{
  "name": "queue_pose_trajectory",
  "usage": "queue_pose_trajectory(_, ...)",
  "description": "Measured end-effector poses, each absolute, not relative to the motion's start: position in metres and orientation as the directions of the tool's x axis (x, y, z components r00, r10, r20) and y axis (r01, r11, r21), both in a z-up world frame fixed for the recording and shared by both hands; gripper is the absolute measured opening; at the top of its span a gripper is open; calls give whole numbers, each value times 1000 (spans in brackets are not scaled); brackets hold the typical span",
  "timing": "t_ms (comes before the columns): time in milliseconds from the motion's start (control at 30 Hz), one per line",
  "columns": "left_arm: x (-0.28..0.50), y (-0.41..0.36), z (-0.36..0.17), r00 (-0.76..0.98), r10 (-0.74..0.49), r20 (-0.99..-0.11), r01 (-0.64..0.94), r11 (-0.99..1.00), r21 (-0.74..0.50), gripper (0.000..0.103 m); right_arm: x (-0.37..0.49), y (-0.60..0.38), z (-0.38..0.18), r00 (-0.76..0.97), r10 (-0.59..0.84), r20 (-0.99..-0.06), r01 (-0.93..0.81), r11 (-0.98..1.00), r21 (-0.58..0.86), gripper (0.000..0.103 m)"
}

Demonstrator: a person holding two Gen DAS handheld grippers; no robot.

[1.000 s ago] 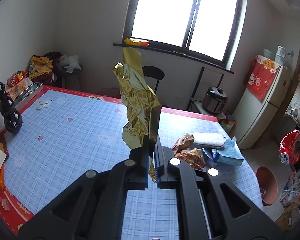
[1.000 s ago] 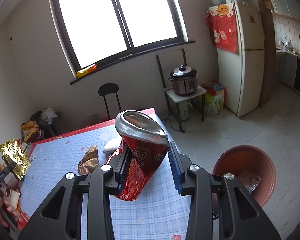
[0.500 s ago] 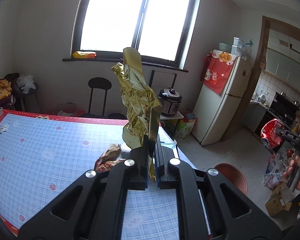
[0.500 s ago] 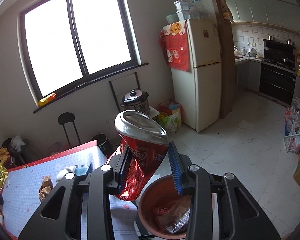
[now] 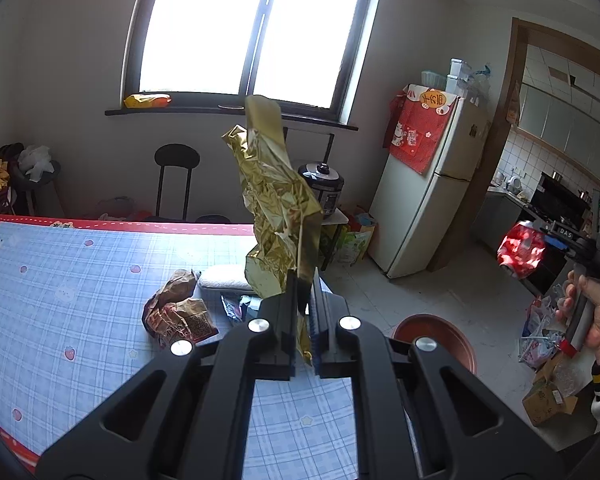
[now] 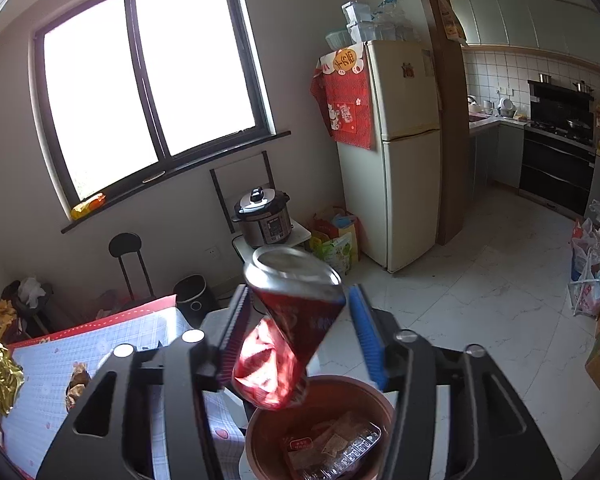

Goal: Collect trash
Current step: 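Carry the red can over the brown pot and open the right tool while the left tool lifts the foil, then carry the gold foil over the brown pot and open the left tool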

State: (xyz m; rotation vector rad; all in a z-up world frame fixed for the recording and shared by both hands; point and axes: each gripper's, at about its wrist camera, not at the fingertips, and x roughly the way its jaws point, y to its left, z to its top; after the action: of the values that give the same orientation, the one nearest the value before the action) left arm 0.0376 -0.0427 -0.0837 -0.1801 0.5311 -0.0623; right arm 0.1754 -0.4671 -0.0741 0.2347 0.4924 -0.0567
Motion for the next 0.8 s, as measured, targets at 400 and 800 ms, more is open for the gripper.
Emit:
queue_pose_trajectory(400, 65, -89, -75, 823, -277, -495, 217, 960, -176, 9, 139, -462, -60, 875, -88, -475, 180, 972, 152, 98)
queue_pose_trajectory(800, 104, -203, -80, 690, -530, -493, 477, 845, -241, 9, 85, -481, -72, 824, -174, -540, 285, 950, 129, 98)
